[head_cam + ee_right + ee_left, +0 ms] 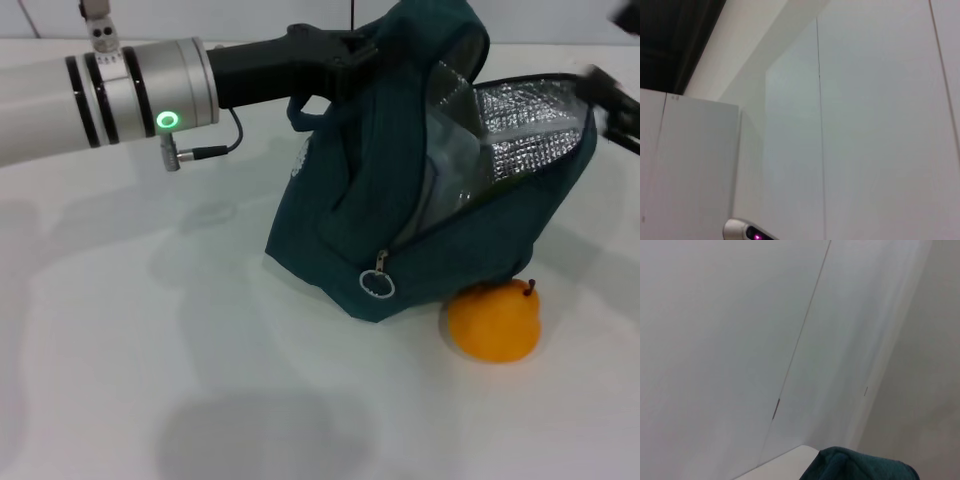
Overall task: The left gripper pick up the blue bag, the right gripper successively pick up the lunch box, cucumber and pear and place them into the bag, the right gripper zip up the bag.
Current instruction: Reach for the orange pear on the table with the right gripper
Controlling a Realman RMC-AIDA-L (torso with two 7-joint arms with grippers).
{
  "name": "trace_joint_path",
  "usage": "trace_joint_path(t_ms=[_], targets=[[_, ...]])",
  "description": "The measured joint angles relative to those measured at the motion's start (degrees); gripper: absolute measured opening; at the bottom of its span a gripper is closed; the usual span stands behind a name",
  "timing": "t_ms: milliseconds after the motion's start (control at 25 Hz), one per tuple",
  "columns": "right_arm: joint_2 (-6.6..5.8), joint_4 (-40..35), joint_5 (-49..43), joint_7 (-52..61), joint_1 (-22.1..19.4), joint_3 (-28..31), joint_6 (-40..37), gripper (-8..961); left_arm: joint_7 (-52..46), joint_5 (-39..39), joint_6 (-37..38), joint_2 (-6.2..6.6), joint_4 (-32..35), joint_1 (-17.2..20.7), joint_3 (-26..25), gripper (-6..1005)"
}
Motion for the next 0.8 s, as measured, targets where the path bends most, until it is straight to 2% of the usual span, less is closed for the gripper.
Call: trace_joint_path(t_ms=[200, 320, 440, 600, 800], targets=[[-1.50, -0.63, -3.93, -0.08, -6.56, -0.29, 0.62, 842, 0.11, -0.02, -0.26, 0.00, 0.06, 0.05, 0.04, 55], [-1.14, 1.16, -7.41, -1.33, -8.29, -0.18, 2.74, 841, 0.43, -0.22, -1.13, -0.12, 0.15, 0.04, -0.06, 55], [-0.09, 5.06, -9.40, -4.48, -8.31, -0.70, 5.09, 836, 1.25, -0.41, -2.07, -0.19, -0.15, -0.22, -0.05, 54], [0.14, 9.32, -10.11, -6.31, -7.36, -1.91, 6.01, 818, 2.47, -1.44, -4.10, -0.32, -0.29, -0.44, 0.17, 54], [0.27, 10.12, -10.13, -6.80, -7.11, -5.27, 6.75, 796, 2.71, -2.44, -4.72, -0.35, -0.47, -0.20, 0.25, 55]])
